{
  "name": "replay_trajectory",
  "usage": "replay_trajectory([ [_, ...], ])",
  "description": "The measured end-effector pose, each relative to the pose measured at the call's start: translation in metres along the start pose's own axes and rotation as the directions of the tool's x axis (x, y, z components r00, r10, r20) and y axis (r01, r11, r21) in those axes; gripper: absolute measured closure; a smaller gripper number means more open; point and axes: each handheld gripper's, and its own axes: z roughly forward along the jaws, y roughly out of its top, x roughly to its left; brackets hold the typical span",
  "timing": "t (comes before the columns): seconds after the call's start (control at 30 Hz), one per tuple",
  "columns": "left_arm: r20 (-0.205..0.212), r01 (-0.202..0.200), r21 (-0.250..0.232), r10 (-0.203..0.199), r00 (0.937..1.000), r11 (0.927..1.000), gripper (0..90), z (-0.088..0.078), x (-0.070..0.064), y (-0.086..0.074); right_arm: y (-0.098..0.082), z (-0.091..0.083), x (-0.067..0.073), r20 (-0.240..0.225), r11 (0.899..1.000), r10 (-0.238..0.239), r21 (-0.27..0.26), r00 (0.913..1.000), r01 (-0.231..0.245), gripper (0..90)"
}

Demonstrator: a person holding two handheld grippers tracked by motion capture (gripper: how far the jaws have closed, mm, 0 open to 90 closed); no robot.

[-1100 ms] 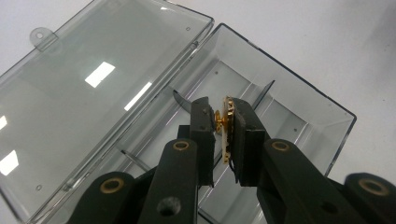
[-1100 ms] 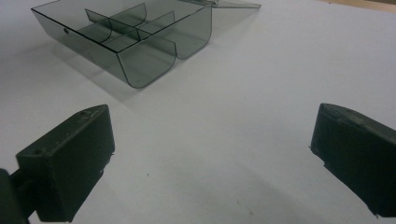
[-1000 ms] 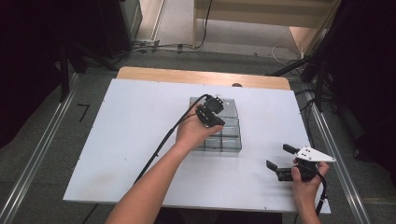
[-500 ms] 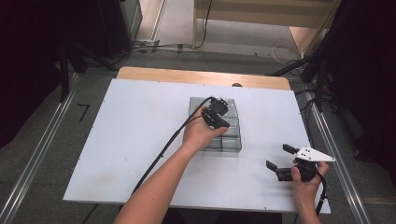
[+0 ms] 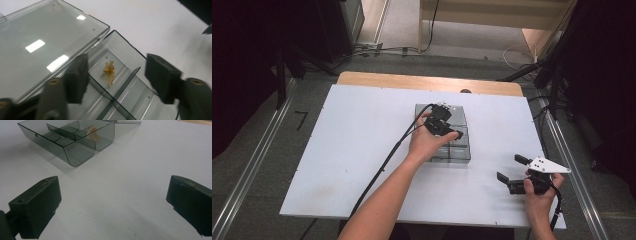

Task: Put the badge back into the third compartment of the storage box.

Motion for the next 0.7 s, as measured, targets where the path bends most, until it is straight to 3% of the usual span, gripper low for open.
replay_trajectory([
  [0.1,0.006,0.012,-0.031,-0.011,0.9999,0.9995,17.9,-0.009,0.005,-0.008,0.000,0.000,0.000,-0.001,1.000,-0.002,0.000,1.0000,0.002,0.0],
  [0.37,0.025,-0.019,-0.130,0.022,0.9994,0.9914,1.4,-0.038,0.008,-0.027,0.000,0.001,0.000,0.001,1.000,-0.004,0.006,1.0000,0.004,0.0],
  [0.53,0.021,-0.039,-0.219,0.044,0.9988,0.9749,0.0,-0.060,0.006,-0.038,0.000,0.001,0.000,0.004,1.000,-0.005,0.008,1.0000,0.005,0.0],
  [0.7,0.012,-0.065,-0.267,0.070,0.9975,0.9616,0.0,-0.077,0.003,-0.051,0.000,0.001,0.000,0.007,1.000,-0.008,0.009,0.9999,0.007,0.0],
])
